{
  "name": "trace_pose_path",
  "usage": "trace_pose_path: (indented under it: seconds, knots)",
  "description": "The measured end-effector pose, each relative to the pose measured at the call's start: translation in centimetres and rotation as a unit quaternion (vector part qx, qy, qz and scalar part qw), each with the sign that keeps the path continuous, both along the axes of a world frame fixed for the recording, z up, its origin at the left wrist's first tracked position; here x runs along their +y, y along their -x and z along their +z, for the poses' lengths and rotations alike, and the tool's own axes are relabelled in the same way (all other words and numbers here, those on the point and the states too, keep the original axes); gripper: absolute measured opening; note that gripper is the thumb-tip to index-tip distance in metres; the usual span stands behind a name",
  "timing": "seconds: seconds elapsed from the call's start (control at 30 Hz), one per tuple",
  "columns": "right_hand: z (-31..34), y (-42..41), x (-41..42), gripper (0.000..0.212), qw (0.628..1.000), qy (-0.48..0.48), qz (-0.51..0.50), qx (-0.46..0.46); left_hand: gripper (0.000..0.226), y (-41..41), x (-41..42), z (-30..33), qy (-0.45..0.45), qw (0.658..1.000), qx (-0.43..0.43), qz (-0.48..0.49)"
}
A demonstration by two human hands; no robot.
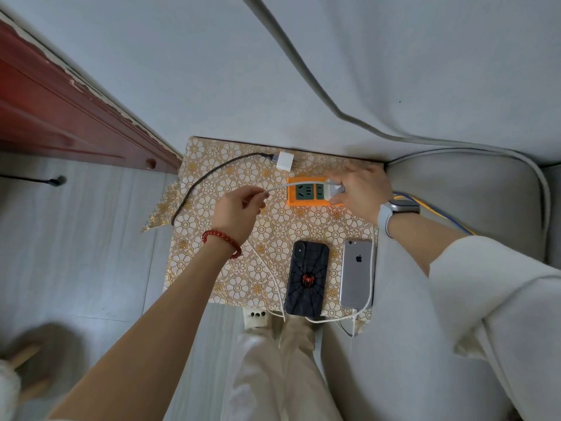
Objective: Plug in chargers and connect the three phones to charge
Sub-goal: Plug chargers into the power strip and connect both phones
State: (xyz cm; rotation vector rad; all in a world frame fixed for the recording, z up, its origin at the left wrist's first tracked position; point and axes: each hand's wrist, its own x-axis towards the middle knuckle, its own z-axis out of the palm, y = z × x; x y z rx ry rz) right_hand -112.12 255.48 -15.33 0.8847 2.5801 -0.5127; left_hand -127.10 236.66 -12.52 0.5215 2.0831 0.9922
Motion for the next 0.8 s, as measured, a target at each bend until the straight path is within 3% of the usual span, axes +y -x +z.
trace_pose_path:
  seconds: [0.23, 0.33, 0.47, 0.53, 0.63, 0.7, 0.8]
  knots:
    - [1.0, 0.4, -2.1, 0.059, 0.999, -0.023, -0.032, 0.020, 0.007, -2.1, -3.6, -1.7, 0.008, 0.999, -0.031, 0.002]
    - [1.8, -1.0, -4.5, 0.068, 0.995, -0.014, -0.084, 0.055, 0.021, -3.7, -5.9, -3.3, 0.040, 0.998, -0.040, -0.029]
    - [3.4, -4.6, -10.1, 0.048, 0.958, -0.055, -0.142, 0.243, 0.018, -4.8, -6.6, -4.5, 0.075, 0.994, -0.075, -0.011]
    - [3.7, -6.3, -13.7, 0.042, 0.931, 0.038, -0.225, 0.285, 0.020, -4.9, -6.6, -4.2, 0.096, 0.988, -0.116, 0.019]
    - [3.9, -7.8, -18.7, 0.052, 0.898, 0.259, -0.306, 0.183, 0.021, -5.2, -6.8, -2.5, 0.082, 0.967, -0.234, 0.056]
    - [3.7, -8.3, -21.2, 0.054, 0.883, 0.357, -0.283, 0.117, 0.022, -5.2, -7.1, -0.8, 0.035, 0.942, -0.323, 0.084]
    - [3.8, -8.5, -23.7, 0.029, 0.881, 0.414, -0.221, 0.064, 0.027, -4.3, -7.1, 1.4, -0.060, 0.890, -0.427, 0.148]
